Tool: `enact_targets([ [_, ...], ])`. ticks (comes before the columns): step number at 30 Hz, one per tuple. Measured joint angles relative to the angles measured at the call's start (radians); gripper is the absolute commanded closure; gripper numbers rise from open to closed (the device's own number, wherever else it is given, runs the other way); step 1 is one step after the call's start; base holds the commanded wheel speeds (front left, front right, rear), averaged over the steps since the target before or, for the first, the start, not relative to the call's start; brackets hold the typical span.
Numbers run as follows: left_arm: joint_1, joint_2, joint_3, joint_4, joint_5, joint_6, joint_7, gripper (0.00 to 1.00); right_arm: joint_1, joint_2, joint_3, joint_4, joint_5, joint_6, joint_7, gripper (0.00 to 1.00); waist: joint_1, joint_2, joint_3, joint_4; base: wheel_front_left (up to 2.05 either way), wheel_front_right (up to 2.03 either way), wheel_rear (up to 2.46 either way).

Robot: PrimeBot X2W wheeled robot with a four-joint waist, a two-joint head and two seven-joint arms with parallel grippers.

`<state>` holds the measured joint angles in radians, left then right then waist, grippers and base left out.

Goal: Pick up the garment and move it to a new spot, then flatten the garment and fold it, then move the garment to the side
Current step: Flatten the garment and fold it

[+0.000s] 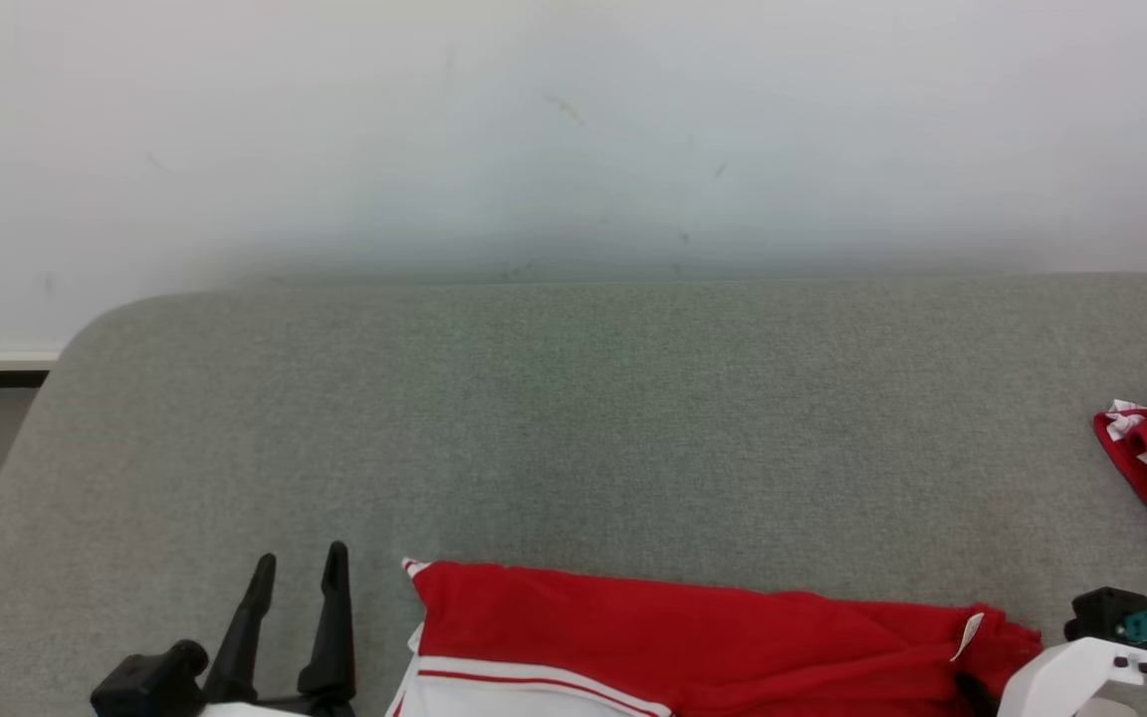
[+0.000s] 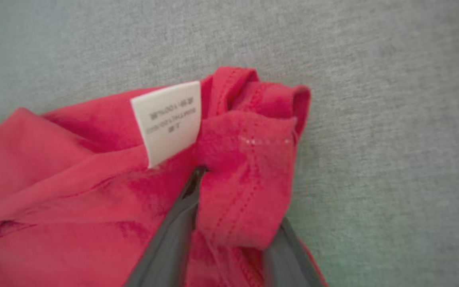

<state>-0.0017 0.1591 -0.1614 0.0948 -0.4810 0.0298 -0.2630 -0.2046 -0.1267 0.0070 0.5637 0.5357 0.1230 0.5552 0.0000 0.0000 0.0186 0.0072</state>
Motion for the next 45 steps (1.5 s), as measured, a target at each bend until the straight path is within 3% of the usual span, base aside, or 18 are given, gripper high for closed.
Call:
enact_targets([
  [9,0.0,-0.02,0.015,0.022,0.017,-0.017,0.0,0.0,0.004,-0.037,-0.012,-0.07,0.014,0.006,0.037,1.0,0.0001,0.0,-0.021,0.011,0.0,0.0,0.0],
  [18,0.006,-0.033,0.025,0.04,0.024,-0.035,0.0,0.0,0.012,-0.136,-0.17,-0.188,-0.059,0.007,0.061,1.0,0.0001,0.0001,-0.026,-0.003,0.0,0.0,0.0],
  [25,0.007,-0.04,0.032,0.055,0.027,-0.047,0.0,0.0,0.044,-0.058,-0.198,-0.387,0.007,0.007,0.114,1.0,0.0001,0.0,-0.028,-0.015,0.0,0.0,0.0],
  [31,0.0,-0.042,0.025,0.082,0.031,-0.058,0.0,0.0,0.093,0.042,-0.151,-0.564,0.105,0.007,0.167,1.0,0.0001,0.0,-0.035,0.005,0.0,0.0,0.0],
  [35,-0.006,-0.041,0.022,0.1,0.031,-0.064,0.0,0.0,0.114,0.071,-0.087,-0.597,0.2,0.007,0.175,1.0,0.0001,0.0,-0.04,0.036,0.0,0.0,0.0],
  [45,-0.028,-0.042,0.004,0.128,0.035,-0.079,0.0,0.0,0.097,0.076,0.168,-0.338,0.373,0.007,-0.073,1.0,0.0001,0.0,-0.049,0.153,0.0,0.0,0.0],
])
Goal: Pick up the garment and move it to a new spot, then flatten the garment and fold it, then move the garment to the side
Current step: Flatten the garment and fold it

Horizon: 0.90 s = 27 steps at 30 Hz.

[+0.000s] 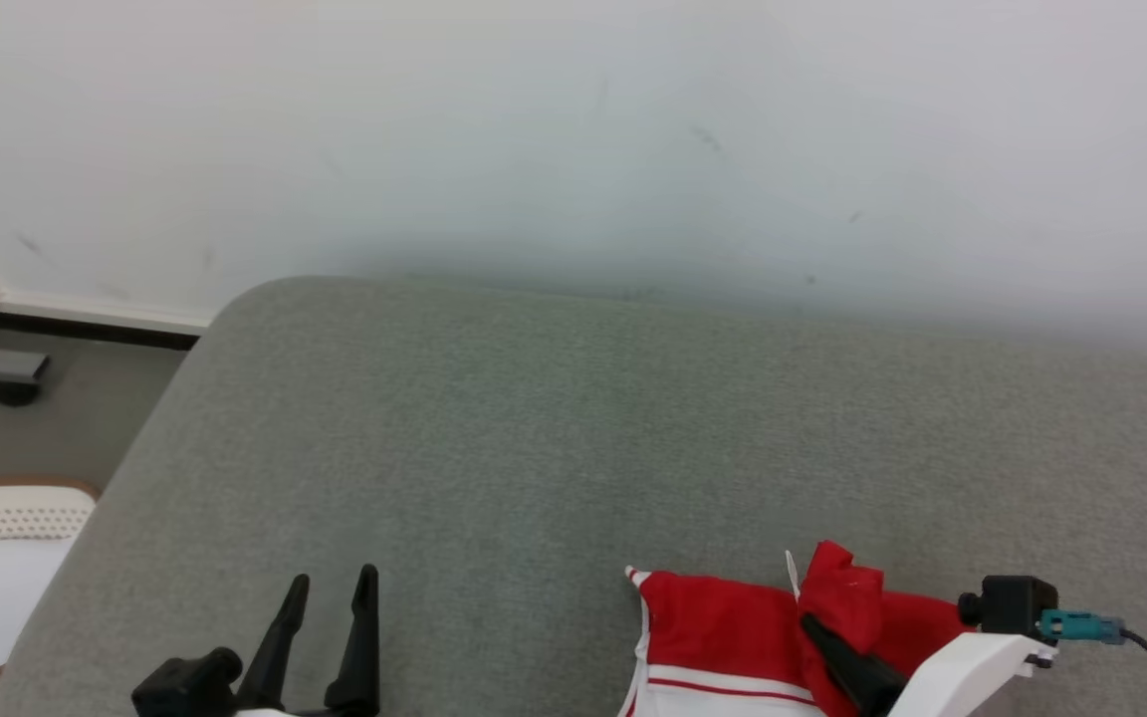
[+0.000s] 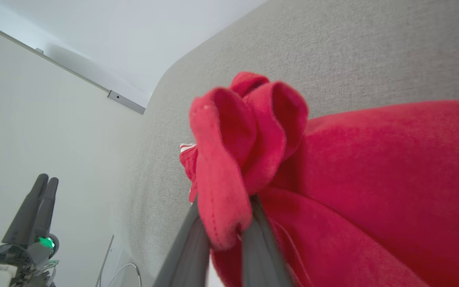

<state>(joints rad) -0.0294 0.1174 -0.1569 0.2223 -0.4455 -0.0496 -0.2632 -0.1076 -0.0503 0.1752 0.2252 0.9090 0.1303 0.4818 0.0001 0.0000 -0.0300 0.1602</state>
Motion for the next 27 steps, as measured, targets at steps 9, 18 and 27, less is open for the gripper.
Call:
enact_targets([
  [9,-0.01,-0.002,-0.016,0.024,0.001,-0.011,0.0,0.0,-0.136,0.0,0.269,0.276,0.192,0.0,-0.219,1.0,0.0,0.0,-0.006,0.083,0.0,0.0,0.0],
  [18,-0.014,0.003,-0.016,0.027,0.004,-0.006,0.0,0.0,-0.25,0.001,0.475,0.402,0.369,0.0,-0.313,0.0,0.0,0.0,0.0,0.107,0.0,0.0,0.0],
  [27,-0.013,0.003,-0.009,0.031,-0.007,0.007,0.0,0.0,-0.302,0.002,0.551,0.352,0.464,0.0,-0.368,0.0,0.0,0.0,0.0,0.066,0.0,0.0,0.0],
])
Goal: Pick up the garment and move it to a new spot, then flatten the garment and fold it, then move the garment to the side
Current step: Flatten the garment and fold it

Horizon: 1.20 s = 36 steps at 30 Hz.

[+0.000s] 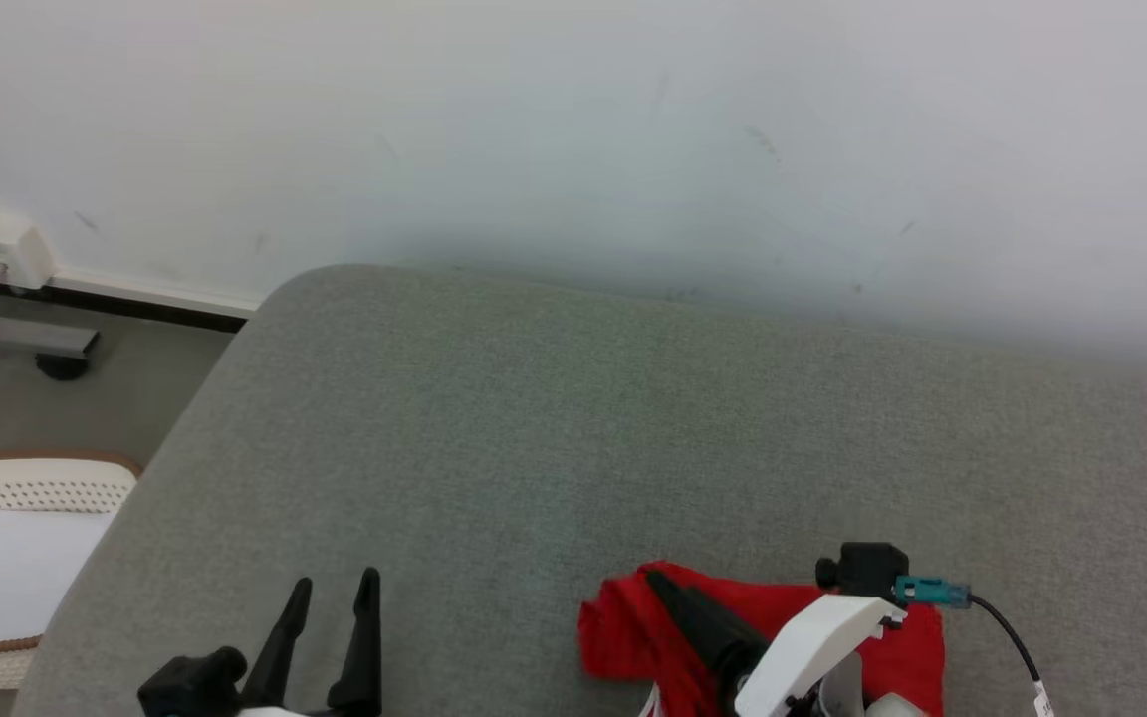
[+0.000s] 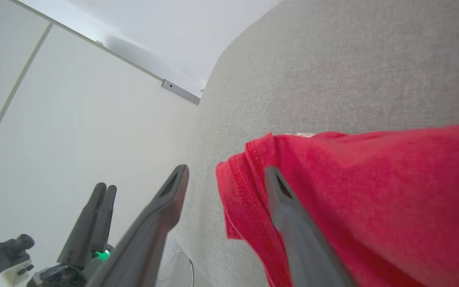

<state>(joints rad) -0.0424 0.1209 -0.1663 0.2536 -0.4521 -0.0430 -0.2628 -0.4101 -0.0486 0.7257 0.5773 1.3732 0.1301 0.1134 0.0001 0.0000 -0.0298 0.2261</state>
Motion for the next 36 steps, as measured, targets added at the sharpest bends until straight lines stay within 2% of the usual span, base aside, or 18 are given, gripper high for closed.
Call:
enact_targets([
  [3,0.002,-0.002,0.004,-0.002,-0.005,0.001,0.0,0.0,-0.001,-0.025,-0.032,-0.087,0.002,0.0,-0.02,0.0,0.0,0.0,-0.002,-0.022,0.0,0.0,0.0],
  [8,0.007,-0.007,0.007,-0.005,-0.006,0.002,0.0,0.0,0.007,-0.16,-0.109,-0.226,-0.053,0.0,-0.077,0.0,0.0,0.0001,-0.006,-0.061,0.0,0.0,0.0],
  [13,0.009,-0.01,0.013,-0.01,-0.006,0.001,0.0,0.0,0.035,-0.313,-0.185,-0.292,-0.248,0.0,-0.162,0.0,-0.0001,0.0,-0.012,-0.088,0.0,0.0,0.0],
  [18,0.012,-0.018,0.031,-0.034,-0.002,0.0,0.0,0.0,0.089,-0.392,-0.32,-0.314,-0.491,0.0,-0.301,0.0,-0.0001,0.0,-0.013,-0.104,0.0,0.0,0.0],
  [22,0.023,-0.028,0.054,-0.055,0.007,-0.004,0.0,0.0,0.157,-0.378,-0.438,-0.353,-0.656,0.0,-0.35,0.0,-0.0001,0.0,-0.013,-0.126,0.0,0.0,0.0],
  [28,0.028,-0.041,0.097,-0.096,0.046,-0.011,0.0,0.0,0.272,-0.31,-0.578,-0.451,-0.898,0.0,-0.37,0.0,-0.0001,0.0001,-0.012,-0.171,0.0,0.0,0.0],
  [31,0.032,-0.047,0.115,-0.11,0.077,-0.015,0.0,0.0,0.33,-0.275,-0.606,-0.476,-0.968,0.0,-0.372,0.0,-0.0001,0.0,-0.011,-0.197,0.0,0.0,0.0],
  [36,0.033,-0.054,0.148,-0.117,0.122,-0.027,0.0,0.0,0.393,-0.219,-0.623,-0.476,-1.01,0.0,-0.375,0.0,-0.0001,0.0,-0.01,-0.236,0.0,0.0,0.0],
])
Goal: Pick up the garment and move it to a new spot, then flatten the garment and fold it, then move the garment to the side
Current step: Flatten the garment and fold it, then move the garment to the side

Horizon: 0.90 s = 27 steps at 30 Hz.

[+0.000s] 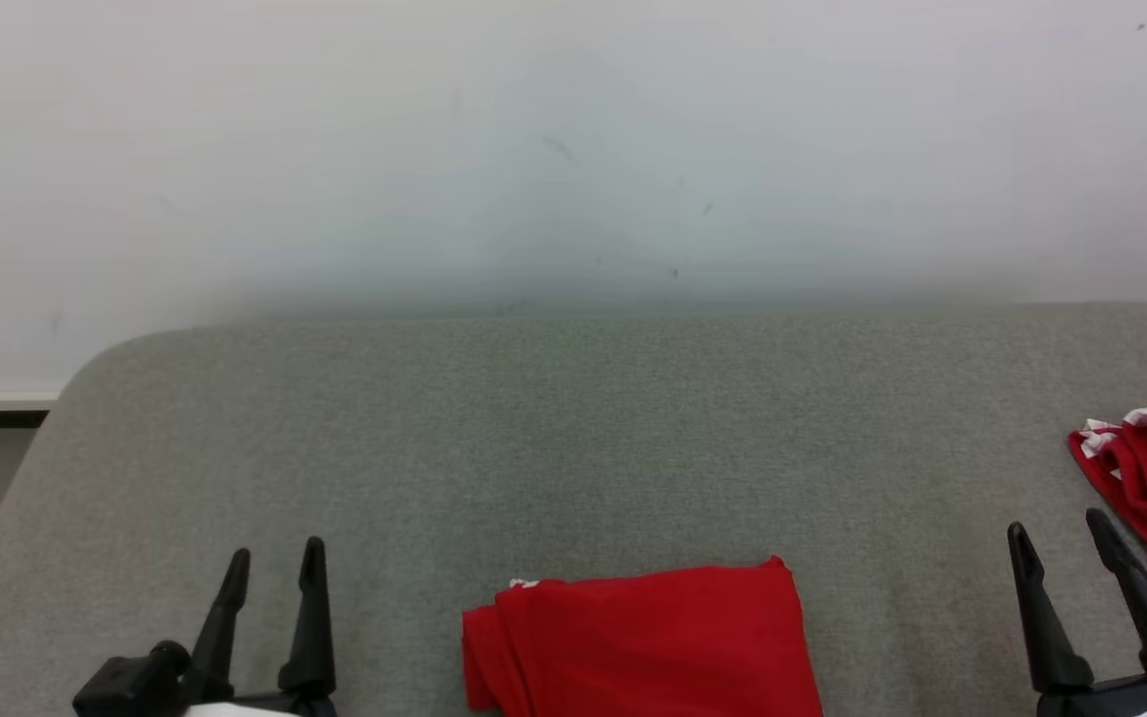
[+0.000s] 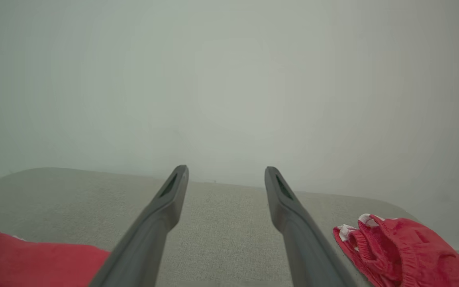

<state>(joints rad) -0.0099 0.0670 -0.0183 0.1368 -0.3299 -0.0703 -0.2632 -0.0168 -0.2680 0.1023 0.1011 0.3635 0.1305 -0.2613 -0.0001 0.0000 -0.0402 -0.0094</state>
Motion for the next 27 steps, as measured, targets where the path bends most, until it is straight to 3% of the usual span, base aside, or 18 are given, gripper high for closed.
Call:
enact_targets([
  [7,0.006,-0.007,0.033,0.014,0.046,-0.021,0.0,0.0,0.013,0.042,0.045,0.037,-0.01,0.0,0.0,0.0,0.0,0.0,-0.001,-0.038,0.0,0.0,0.0],
  [18,0.005,-0.016,0.04,0.029,0.081,-0.04,0.0,0.0,-0.009,0.041,0.088,0.09,-0.001,0.0,-0.001,0.0,0.0,0.0,0.003,-0.041,0.0,0.0,0.0],
  [27,-0.01,-0.017,0.018,0.039,0.084,-0.048,0.0,0.0,-0.127,0.067,0.238,0.206,0.054,0.0,0.079,0.0,0.0,0.0,0.008,-0.011,0.0,0.0,0.0],
])
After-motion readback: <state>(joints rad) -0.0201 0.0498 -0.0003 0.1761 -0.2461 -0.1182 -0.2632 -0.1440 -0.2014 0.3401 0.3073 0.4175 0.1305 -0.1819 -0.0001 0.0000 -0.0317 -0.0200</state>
